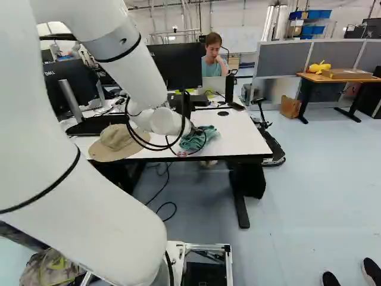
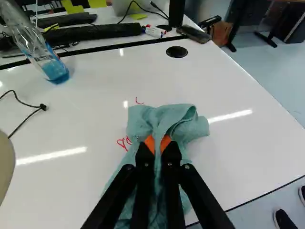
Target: Clean the table with the green towel
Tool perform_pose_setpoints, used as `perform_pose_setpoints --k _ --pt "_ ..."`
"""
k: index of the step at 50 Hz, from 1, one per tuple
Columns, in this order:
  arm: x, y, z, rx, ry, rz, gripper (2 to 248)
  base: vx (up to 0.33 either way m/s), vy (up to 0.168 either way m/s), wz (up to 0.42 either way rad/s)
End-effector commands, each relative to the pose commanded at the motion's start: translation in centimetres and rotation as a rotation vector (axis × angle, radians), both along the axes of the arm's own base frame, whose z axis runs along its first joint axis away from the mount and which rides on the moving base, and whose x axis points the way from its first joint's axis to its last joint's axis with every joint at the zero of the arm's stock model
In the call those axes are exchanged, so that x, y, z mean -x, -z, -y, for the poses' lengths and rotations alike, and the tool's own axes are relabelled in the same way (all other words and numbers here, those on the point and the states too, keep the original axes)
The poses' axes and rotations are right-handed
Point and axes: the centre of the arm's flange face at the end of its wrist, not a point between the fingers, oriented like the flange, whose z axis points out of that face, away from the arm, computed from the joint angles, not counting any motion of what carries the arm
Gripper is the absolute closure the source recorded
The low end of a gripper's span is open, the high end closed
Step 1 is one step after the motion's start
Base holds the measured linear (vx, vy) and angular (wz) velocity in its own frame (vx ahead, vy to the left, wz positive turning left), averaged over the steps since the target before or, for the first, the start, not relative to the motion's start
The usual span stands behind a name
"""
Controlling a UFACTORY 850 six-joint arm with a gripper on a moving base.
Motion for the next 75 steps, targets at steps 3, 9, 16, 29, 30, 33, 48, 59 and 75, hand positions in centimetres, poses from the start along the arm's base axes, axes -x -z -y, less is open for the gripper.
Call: perform_pose_setpoints --k 3,9,16,29,30,33,48,59,75 --pt "-0.1 0.3 0.0 -0.002 0.0 -0.008 217 0.0 0.0 0.0" --pt "-0.2 0.7 0.1 -0.004 0.0 -0.019 217 0.0 0.0 0.0" --pt "-0.2 0.7 0.1 -0.005 0.0 -0.021 217 0.0 0.0 0.0" --pt "0.0 1.0 0.0 -0.012 0.0 -0.054 217 0.0 0.0 0.0" --pt "0.0 1.0 0.0 -0.013 0.0 -0.058 217 0.0 0.0 0.0" --pt "0.0 1.1 0.0 -0.015 0.0 -0.068 217 0.0 0.0 0.0" --pt "0.3 1.4 -0.1 -0.026 0.0 -0.118 217 0.0 0.0 0.0" --pt "0.4 1.5 -0.1 -0.027 0.0 -0.123 217 0.0 0.0 0.0" --pt "0.9 1.5 0.4 -0.028 0.015 -0.123 217 0.0 0.0 0.0"
